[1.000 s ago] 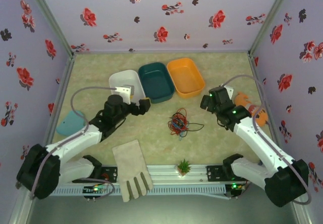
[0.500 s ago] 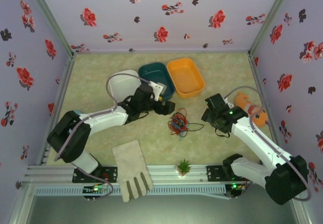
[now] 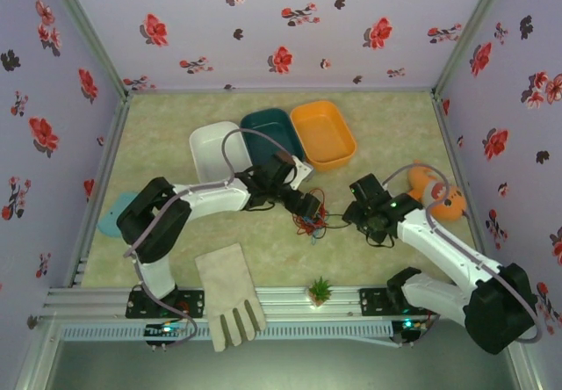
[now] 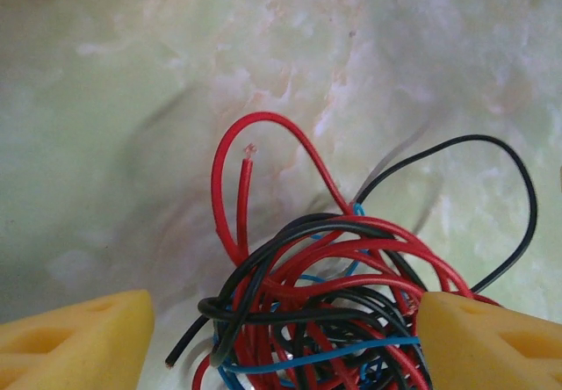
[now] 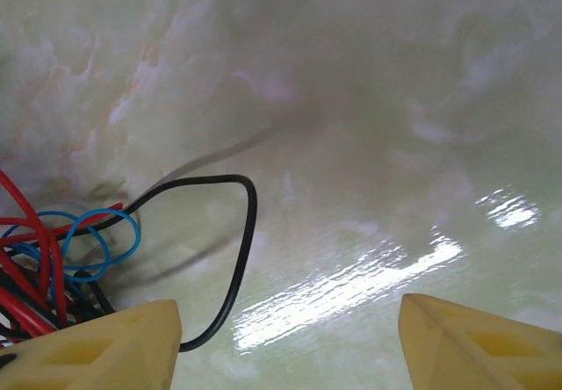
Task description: Untangle the cables
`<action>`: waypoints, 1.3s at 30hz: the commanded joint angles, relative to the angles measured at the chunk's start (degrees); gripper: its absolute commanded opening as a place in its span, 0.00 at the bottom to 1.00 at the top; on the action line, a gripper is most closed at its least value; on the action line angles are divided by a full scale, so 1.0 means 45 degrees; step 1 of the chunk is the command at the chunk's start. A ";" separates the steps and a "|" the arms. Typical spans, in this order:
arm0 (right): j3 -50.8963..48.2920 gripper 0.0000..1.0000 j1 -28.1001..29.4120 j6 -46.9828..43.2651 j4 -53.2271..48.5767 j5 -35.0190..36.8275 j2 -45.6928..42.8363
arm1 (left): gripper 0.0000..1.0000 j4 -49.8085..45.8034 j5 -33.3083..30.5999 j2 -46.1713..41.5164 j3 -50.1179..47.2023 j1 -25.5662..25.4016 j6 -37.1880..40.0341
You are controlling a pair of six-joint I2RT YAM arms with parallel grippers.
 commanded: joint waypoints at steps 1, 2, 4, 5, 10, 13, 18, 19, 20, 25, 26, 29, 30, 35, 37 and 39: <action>-0.0336 0.64 0.0239 0.0637 0.0713 -0.0319 0.0256 | 0.78 -0.0474 -0.0030 0.0378 0.0446 -0.0037 0.0295; -0.0392 0.62 0.0301 0.0696 0.0886 -0.0371 0.0318 | 0.78 -0.0472 -0.0015 0.0457 0.0471 -0.0049 0.0306; -0.0510 0.59 0.0377 0.0790 0.1254 -0.0427 0.0465 | 0.77 -0.0474 -0.0013 0.0628 0.0543 -0.0096 0.0297; -0.0554 0.58 0.0406 0.0834 0.1392 -0.0450 0.0550 | 0.76 -0.0455 -0.0020 0.0717 0.0567 -0.0095 0.0270; -0.0551 0.48 0.0453 0.0909 0.1950 -0.0562 0.0932 | 0.64 -0.0416 -0.0041 0.0939 0.0648 -0.0096 0.0084; -0.0385 0.35 0.0445 0.0766 0.1823 -0.0329 0.1032 | 0.48 -0.0464 -0.0109 0.0889 0.0580 -0.0106 0.0082; -0.0189 0.13 0.0443 0.0595 0.1539 0.0193 0.0962 | 0.21 -0.0469 -0.0463 0.0573 0.0293 -0.0096 -0.0044; -0.0083 0.09 0.0445 0.0535 0.1373 0.0314 0.0955 | 0.17 -0.0474 -0.0524 0.0476 0.0180 -0.0111 -0.0089; -0.0014 0.05 0.0445 0.0492 0.1256 0.0422 0.0921 | 0.13 -0.0456 -0.0592 0.0357 0.0074 -0.0096 -0.0130; 0.0339 0.00 0.0445 0.0195 0.0740 0.0958 0.0797 | 0.00 -0.0632 -0.1122 -0.0415 -0.0671 -0.0098 -0.0380; 0.0449 0.00 0.0455 0.0107 0.0613 0.1086 0.0790 | 0.00 -0.0701 -0.1256 -0.0595 -0.0814 -0.0096 -0.0448; 0.0932 0.00 0.0433 -0.0248 -0.0080 0.1684 0.0783 | 0.00 -0.0859 -0.1925 -0.1196 -0.1370 -0.0096 -0.0702; 0.1142 0.00 0.0427 -0.0386 -0.0355 0.1917 0.0800 | 0.00 -0.0917 -0.2189 -0.1377 -0.1580 -0.0096 -0.0793; 0.2066 0.00 0.0372 -0.0848 -0.1493 0.3034 0.0820 | 0.00 -0.0909 -0.3101 -0.2010 -0.2397 -0.0003 -0.1367; 0.2428 0.00 0.0275 -0.0982 -0.2011 0.3278 0.0856 | 0.00 -0.0809 -0.3312 -0.2151 -0.2648 0.0040 -0.1628; 0.2698 0.00 0.0142 -0.1186 -0.2472 0.3932 0.0855 | 0.00 -0.0598 -0.3435 -0.2276 -0.2897 0.0094 -0.1839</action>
